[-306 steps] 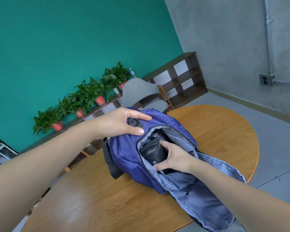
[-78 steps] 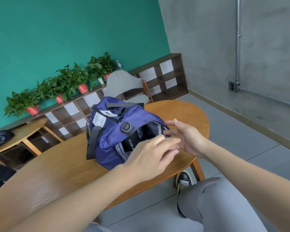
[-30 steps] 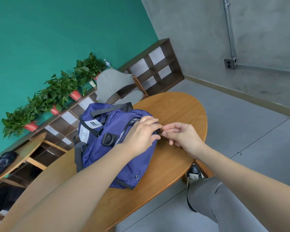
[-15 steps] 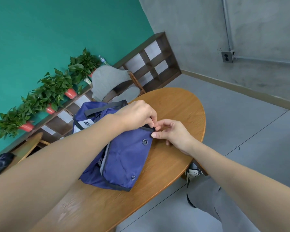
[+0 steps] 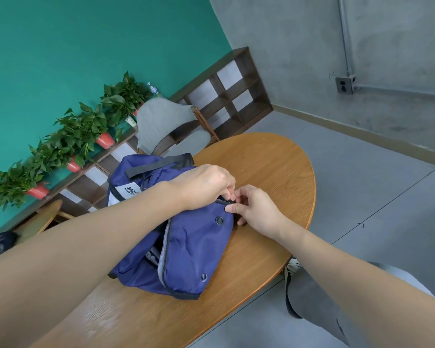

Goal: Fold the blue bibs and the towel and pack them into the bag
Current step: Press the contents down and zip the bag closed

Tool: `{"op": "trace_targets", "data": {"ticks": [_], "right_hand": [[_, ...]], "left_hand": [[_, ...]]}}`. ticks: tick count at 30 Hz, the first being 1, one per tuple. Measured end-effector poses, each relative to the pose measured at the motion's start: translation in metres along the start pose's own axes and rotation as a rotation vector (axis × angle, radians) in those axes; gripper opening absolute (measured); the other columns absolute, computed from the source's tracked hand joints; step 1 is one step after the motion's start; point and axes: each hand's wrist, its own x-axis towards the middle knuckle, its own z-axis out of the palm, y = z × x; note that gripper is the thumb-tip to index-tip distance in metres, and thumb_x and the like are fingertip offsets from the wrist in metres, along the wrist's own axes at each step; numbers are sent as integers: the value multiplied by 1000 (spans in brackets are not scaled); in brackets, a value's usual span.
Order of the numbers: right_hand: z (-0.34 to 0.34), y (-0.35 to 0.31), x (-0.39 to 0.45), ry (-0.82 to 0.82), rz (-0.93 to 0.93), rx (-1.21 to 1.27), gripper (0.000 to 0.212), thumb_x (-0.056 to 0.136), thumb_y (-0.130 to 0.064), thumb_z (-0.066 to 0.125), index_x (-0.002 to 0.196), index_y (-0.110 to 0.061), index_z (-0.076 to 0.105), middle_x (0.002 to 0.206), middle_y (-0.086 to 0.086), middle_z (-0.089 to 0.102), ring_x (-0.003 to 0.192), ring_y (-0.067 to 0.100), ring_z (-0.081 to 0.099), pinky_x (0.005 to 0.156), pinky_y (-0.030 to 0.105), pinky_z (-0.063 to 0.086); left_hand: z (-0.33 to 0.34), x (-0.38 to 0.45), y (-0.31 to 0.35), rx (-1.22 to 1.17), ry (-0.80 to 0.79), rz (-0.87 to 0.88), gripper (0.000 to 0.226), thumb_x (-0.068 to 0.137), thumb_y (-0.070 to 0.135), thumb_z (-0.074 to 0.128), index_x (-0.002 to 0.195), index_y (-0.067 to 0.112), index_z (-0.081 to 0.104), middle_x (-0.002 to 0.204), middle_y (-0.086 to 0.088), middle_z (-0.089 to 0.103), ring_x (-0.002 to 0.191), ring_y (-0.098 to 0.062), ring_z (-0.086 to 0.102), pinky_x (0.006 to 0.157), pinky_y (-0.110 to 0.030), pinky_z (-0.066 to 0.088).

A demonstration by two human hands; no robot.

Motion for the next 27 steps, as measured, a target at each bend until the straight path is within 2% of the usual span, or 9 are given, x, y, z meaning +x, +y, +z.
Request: {"op": "trace_targets", "data": {"ticks": [3, 6, 8, 11, 15, 19, 22, 24, 27], "right_hand": [[0, 4, 3, 18, -13, -38, 13, 91, -11, 73, 100, -9, 64, 99, 9, 58, 72, 18, 66, 70, 31, 60], [-3, 7, 4, 24, -4, -58, 15, 91, -16, 74, 101, -8, 65, 100, 13, 64, 82, 25, 65, 82, 42, 58], [-3, 6, 3, 17, -3, -59, 16, 92, -16, 72, 103, -6, 64, 98, 10, 62, 79, 21, 62, 79, 37, 58], [-1, 4, 2, 1, -3, -57, 12, 94, -14, 70, 103, -8, 63, 105, 10, 60, 79, 14, 60, 68, 19, 55], [-1, 5, 2, 14, 5, -72, 9, 95, -9, 68, 93, -15, 61, 106, 11, 62, 78, 15, 62, 65, 15, 53], [-4, 7, 3, 109, 26, -65, 8, 97, -6, 63, 93, -9, 58, 104, 17, 57, 75, 21, 65, 60, 12, 50], [-4, 8, 1, 106, 33, -26, 9, 96, -9, 65, 92, -14, 59, 105, 17, 59, 76, 18, 63, 65, 15, 51], [-3, 6, -1, 93, -3, -19, 10, 92, -14, 72, 92, -21, 64, 104, 9, 62, 81, 13, 59, 78, 22, 50], [-1, -14, -8, 100, -92, 75, 19, 84, -20, 82, 100, -24, 71, 112, -1, 66, 93, 3, 58, 88, 15, 43]], "left_hand": [[2, 2, 2, -22, 21, -7, 8, 96, 12, 63, 91, 14, 69, 83, 11, 54, 80, -7, 52, 74, -29, 49], [-1, 9, 7, -51, 10, -18, 11, 99, 17, 62, 95, 14, 72, 90, 6, 58, 82, -7, 50, 73, -21, 41], [-3, 14, 8, -31, -24, -14, 13, 98, 19, 63, 95, 15, 74, 93, 4, 61, 83, -8, 51, 75, -25, 46], [-5, 14, 4, 45, -57, -27, 10, 95, 15, 64, 90, 17, 73, 89, 9, 58, 84, -11, 56, 79, -36, 53], [-13, 3, 0, 117, -45, -28, 14, 91, 8, 67, 84, 19, 68, 84, 11, 53, 81, -12, 55, 79, -40, 53], [-50, -15, -12, 75, 74, -114, 11, 95, 19, 66, 86, 20, 72, 87, 10, 60, 87, -14, 59, 84, -39, 52], [-70, -39, -18, 11, 179, -163, 11, 95, 22, 66, 88, 22, 73, 91, 8, 65, 89, -13, 60, 86, -37, 51], [-69, -55, -19, -9, 202, -178, 10, 96, 25, 65, 88, 25, 72, 93, 9, 65, 89, -13, 60, 87, -39, 51], [-61, -70, -18, -9, 269, -184, 11, 95, 31, 61, 89, 29, 70, 93, 11, 64, 90, -12, 60, 84, -43, 53]]}}
